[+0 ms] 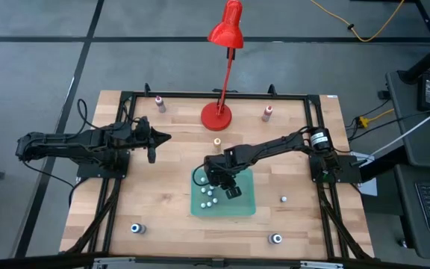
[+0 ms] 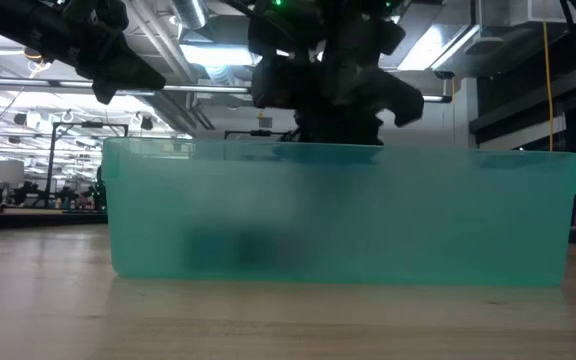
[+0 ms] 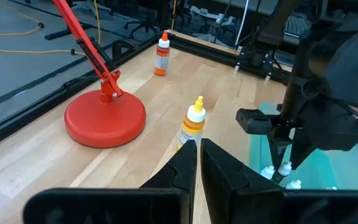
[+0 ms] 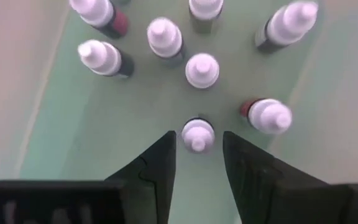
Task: Pick & Place food coloring
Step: Put the small green food coloring bottle into the blue bin
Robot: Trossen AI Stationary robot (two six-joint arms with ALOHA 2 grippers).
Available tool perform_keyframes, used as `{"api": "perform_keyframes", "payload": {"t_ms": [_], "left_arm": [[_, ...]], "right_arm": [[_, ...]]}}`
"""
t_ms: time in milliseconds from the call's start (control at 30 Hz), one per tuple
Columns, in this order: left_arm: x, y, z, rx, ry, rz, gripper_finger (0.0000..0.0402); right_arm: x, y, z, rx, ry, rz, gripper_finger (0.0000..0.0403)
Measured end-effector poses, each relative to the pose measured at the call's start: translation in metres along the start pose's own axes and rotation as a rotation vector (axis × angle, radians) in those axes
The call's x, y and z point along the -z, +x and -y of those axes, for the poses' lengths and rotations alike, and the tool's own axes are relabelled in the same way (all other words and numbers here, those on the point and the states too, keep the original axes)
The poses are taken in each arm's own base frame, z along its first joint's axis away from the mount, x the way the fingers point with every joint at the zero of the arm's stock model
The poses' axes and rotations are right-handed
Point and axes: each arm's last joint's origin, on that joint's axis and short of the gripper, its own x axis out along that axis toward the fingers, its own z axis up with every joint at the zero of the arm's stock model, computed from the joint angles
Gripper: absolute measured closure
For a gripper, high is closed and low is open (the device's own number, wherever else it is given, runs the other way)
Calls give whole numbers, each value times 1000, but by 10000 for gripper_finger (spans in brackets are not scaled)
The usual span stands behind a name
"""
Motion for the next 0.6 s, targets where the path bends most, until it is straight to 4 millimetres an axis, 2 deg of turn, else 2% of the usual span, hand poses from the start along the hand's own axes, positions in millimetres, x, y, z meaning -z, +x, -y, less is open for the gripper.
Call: {"api": "perform_keyframes", "payload": {"t_ms": [300,467,600], "left_arm": [[0,0,0,0,0,0,384],[0,0,0,0,0,0,384],[0,0,0,0,0,0,384]], "right_arm": [[-17,-39,0,90,-39,-98,267],[-14,-70,-6,104,11,-147,267],[-1,-95,-14,160,107,-156,267]]}}
